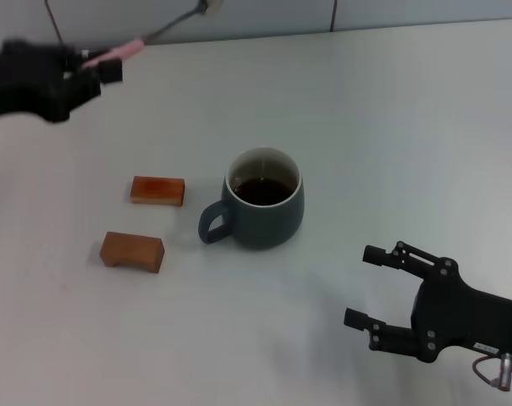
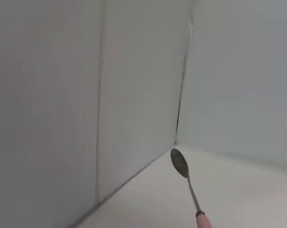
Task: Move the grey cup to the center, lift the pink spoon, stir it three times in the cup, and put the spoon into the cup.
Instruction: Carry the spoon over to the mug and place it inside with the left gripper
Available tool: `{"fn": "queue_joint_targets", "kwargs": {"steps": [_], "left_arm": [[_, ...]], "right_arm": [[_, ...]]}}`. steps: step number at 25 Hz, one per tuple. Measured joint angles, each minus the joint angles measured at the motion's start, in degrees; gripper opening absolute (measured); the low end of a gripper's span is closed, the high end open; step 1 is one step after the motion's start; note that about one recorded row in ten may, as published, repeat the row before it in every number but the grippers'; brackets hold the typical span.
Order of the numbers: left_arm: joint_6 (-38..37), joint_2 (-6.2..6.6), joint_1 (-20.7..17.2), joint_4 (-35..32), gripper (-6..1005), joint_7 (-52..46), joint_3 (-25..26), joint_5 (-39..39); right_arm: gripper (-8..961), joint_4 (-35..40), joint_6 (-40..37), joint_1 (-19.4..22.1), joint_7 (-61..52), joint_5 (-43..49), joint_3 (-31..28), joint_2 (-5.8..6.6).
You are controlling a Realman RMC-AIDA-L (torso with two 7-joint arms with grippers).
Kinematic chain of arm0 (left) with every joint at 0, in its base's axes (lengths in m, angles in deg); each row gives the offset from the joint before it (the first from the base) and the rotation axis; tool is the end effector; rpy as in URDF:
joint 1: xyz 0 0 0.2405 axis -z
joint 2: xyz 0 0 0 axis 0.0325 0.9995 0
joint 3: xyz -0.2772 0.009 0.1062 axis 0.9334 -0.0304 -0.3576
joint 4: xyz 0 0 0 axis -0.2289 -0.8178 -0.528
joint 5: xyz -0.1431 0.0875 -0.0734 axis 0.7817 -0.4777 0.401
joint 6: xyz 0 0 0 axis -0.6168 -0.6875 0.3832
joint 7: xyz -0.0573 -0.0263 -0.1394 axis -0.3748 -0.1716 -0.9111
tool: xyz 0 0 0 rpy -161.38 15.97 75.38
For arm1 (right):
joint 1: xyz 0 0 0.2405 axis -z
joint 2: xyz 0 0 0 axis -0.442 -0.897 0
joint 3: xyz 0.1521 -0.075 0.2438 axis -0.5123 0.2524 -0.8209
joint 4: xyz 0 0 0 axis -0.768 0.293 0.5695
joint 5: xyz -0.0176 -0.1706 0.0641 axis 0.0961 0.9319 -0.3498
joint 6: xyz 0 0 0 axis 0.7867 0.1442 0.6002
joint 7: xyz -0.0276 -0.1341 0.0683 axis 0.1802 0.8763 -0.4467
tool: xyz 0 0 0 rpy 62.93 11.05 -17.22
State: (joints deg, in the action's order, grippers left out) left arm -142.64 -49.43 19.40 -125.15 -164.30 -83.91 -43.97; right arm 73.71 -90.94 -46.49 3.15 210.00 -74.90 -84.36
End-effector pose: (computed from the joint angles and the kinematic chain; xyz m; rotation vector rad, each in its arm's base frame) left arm -0.2366 0.3330 0.0515 -2.5562 -0.4949 -0.6560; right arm 0.3151 0.2193 -0.0663 -2.5831 0.2879 0.9572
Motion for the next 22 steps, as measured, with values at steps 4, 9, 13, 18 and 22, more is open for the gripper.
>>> {"fn": "queue_joint_targets", "kwargs": {"steps": [4,9,13,18,22], "left_arm": [[-0.52,0.32,2.44,-15.01,131,-1.23,-3.8,-8.38],[-8.82,0.41,7.04,-23.38,133,1.26,-3.45,-14.97],[-14.28,0.48,9.7,-27.47,134,3.53,-3.78,-17.35],[-20.36,0.3,13.46,-29.75,136,4.31,-5.18,-20.46],[-21.07,0.09,14.71,-32.18,137,4.75,-12.8,-27.38]], "right_arm": [[833,0.0,0.0,-0.49,0.0,-0.05,-0.15,0.01],[833,0.0,0.0,-0.72,0.0,-0.11,-0.17,0.01],[833,0.0,0.0,-0.67,0.0,-0.11,-0.18,-0.06],[833,0.09,0.0,-0.37,0.0,-0.11,-0.25,-0.08],[833,0.27,-0.16,-0.31,0.0,-0.1,-0.25,-0.06]]}}
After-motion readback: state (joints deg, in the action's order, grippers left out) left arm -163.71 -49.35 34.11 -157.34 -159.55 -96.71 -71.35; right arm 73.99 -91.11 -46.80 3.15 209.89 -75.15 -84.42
